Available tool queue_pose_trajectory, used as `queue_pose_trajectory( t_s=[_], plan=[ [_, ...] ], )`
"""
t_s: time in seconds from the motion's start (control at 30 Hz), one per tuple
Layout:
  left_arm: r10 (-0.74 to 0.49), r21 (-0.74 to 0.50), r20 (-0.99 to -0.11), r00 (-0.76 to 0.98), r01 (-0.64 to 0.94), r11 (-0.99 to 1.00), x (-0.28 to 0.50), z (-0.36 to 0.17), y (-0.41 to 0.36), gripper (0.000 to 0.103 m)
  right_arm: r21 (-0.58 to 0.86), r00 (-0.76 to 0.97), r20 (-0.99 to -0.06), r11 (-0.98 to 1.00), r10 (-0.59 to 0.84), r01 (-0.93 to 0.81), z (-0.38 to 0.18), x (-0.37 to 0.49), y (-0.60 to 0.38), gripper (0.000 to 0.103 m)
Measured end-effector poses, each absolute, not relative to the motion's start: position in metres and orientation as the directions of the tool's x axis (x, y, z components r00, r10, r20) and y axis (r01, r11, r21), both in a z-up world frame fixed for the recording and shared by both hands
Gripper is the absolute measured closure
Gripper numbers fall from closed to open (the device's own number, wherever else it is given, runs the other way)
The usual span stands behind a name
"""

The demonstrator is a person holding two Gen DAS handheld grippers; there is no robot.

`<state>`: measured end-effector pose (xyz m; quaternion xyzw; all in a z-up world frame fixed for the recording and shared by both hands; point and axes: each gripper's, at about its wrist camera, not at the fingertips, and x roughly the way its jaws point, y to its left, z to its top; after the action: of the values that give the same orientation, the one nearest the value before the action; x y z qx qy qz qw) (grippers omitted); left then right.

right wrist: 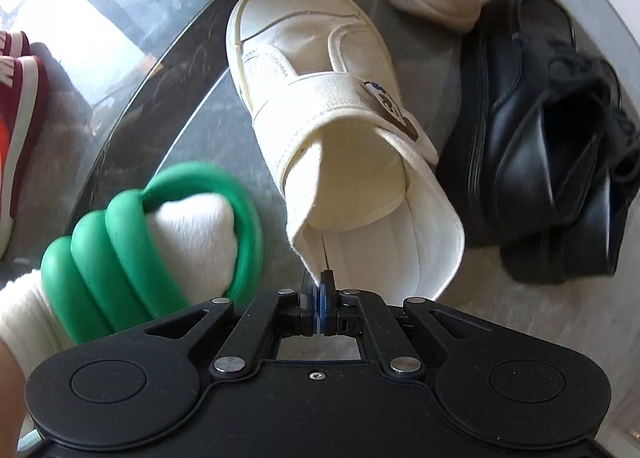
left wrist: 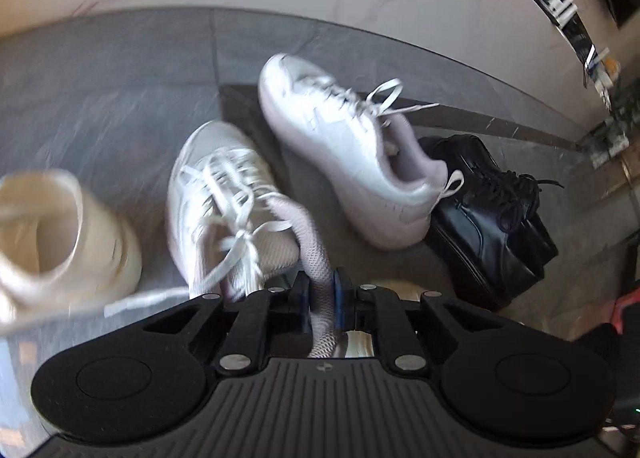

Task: Organize scattered shoes

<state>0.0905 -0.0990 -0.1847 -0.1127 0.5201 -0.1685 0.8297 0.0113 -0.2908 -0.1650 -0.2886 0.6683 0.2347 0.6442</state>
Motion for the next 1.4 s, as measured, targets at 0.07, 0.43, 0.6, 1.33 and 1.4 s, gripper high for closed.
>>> queue_pose_trajectory(
  t_s=[0.07, 0.43, 0.6, 1.33, 1.4],
  plan=[
    [-0.391, -0.345, -0.827, 0.404, 0.185, 0.920, 0.099, -0.186, -0.104, 0.092, -0.045, -0.015, -0.997, 0.733, -0.075, -0.679, -0.160, 0.014, -0.293, 0.100],
    [-0.388, -0.301, -0.818, 0.425, 0.258, 0.918, 0.138, -0.196, -0.129, 0.092, -0.104, 0.260, -0.961, 0.746, 0.095, -0.657, -0.094, 0.084, -0.262, 0.075],
    [-0.404, -0.310, -0.809, 0.427, 0.273, 0.910, 0.147, -0.202, -0.138, 0.090, -0.105, 0.364, -0.917, 0.781, 0.163, -0.615, -0.109, 0.133, -0.248, 0.075],
    [-0.450, -0.352, -0.781, 0.433, 0.289, 0.890, 0.145, -0.179, -0.106, 0.059, 0.061, 0.300, -0.910, 0.807, 0.287, -0.587, -0.108, 0.156, -0.232, 0.058],
    [-0.420, -0.314, -0.787, 0.452, 0.292, 0.903, 0.142, -0.169, -0.098, 0.059, 0.087, 0.291, -0.910, 0.824, 0.294, -0.560, -0.108, 0.161, -0.231, 0.054]
  ],
)
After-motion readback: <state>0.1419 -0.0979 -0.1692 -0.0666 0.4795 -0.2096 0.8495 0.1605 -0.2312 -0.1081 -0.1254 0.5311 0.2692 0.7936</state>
